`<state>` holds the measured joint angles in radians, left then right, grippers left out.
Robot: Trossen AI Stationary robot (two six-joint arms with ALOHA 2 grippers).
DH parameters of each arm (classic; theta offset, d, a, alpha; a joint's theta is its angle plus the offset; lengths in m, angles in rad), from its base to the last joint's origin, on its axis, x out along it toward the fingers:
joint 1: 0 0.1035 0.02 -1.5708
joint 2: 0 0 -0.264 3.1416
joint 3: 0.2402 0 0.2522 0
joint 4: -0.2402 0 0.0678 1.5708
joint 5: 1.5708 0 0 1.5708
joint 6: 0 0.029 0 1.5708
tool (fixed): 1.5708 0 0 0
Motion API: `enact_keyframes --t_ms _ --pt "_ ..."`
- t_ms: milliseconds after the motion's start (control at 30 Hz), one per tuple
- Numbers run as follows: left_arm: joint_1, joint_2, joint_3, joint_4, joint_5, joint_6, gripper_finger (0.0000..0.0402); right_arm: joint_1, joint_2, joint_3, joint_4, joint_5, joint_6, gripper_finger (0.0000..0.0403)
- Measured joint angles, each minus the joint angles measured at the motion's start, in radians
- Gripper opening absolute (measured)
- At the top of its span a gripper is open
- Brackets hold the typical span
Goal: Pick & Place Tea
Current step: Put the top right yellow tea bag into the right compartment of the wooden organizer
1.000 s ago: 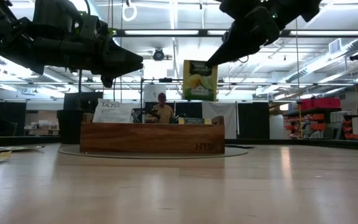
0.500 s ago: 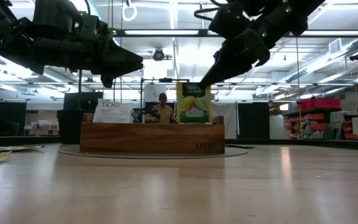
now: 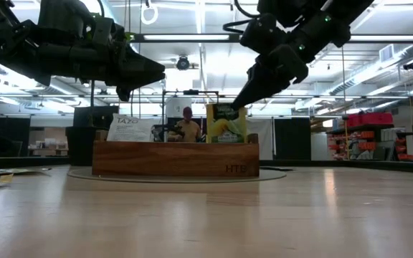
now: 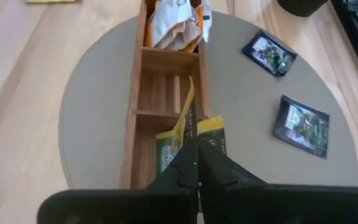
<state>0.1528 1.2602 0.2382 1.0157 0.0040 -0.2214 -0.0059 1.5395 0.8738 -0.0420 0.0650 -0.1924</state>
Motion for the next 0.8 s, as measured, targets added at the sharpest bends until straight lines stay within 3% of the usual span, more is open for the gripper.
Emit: enact_keyframes --t_ms 300,800 --pt "0.000 0.000 0.000 -0.004 0.000 0.000 0.0115 0.000 0.089 -0.001 0.052 0.000 -0.012 0.0000" --pt "0.000 0.000 0.000 -0.013 0.000 0.000 0.0115 0.000 0.085 -0.001 0.008 0.051 0.048 0.0006"
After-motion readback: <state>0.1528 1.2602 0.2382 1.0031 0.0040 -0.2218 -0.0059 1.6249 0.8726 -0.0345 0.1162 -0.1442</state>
